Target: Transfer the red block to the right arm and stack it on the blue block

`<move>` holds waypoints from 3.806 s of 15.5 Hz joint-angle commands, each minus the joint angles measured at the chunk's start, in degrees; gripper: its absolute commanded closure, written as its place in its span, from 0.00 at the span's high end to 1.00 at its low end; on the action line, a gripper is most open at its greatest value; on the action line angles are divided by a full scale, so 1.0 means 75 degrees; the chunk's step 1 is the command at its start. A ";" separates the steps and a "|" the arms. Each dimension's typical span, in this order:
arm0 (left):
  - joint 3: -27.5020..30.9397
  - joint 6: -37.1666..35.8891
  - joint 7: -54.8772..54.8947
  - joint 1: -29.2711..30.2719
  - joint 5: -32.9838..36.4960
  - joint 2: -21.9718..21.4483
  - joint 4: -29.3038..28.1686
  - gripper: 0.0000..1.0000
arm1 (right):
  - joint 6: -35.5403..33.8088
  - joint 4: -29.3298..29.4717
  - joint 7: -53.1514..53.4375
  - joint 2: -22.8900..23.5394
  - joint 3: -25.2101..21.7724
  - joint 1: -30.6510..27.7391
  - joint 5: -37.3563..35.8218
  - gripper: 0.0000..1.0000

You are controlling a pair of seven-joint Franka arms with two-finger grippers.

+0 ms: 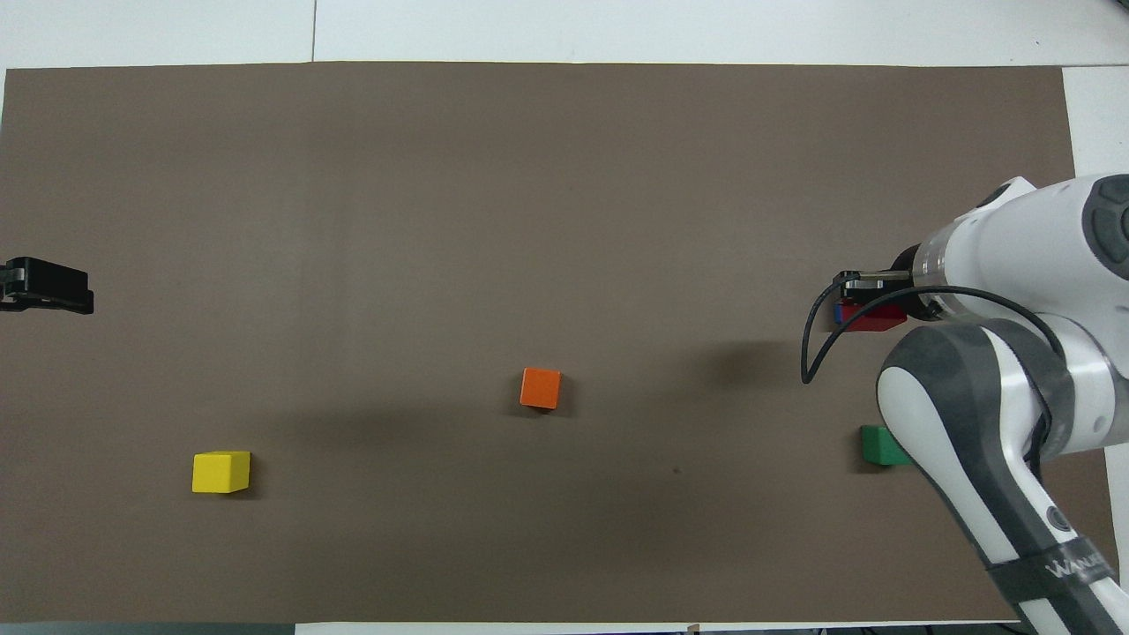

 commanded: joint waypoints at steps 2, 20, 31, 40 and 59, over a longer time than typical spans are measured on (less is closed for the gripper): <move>-0.0364 0.0121 0.0329 0.0318 -0.0114 -0.0036 -0.0200 1.00 | 0.1581 -0.0974 0.0137 0.0015 0.0107 -0.0465 -0.0329 0.00; -0.0072 0.0003 0.0329 -0.0103 -0.0676 -0.0118 -0.0071 1.00 | 0.3329 -0.1538 0.0324 0.0742 0.0118 -0.0899 -0.0962 0.00; -0.0119 -0.0067 0.0329 -0.0161 -0.0676 -0.0165 -0.0106 1.00 | 0.3305 -0.1456 0.0465 0.0754 0.0130 -0.1016 -0.0927 1.00; -0.0096 -0.0067 0.0318 -0.0056 -0.0676 -0.0176 -0.0106 1.00 | -0.0803 0.1248 -0.1501 0.0543 0.0130 -0.1028 -0.0238 1.00; -0.0096 -0.0067 0.0329 -0.0067 -0.0676 -0.0176 -0.0106 1.00 | -0.4525 0.3150 -0.2687 -0.0430 -0.0045 -0.1427 0.0105 1.00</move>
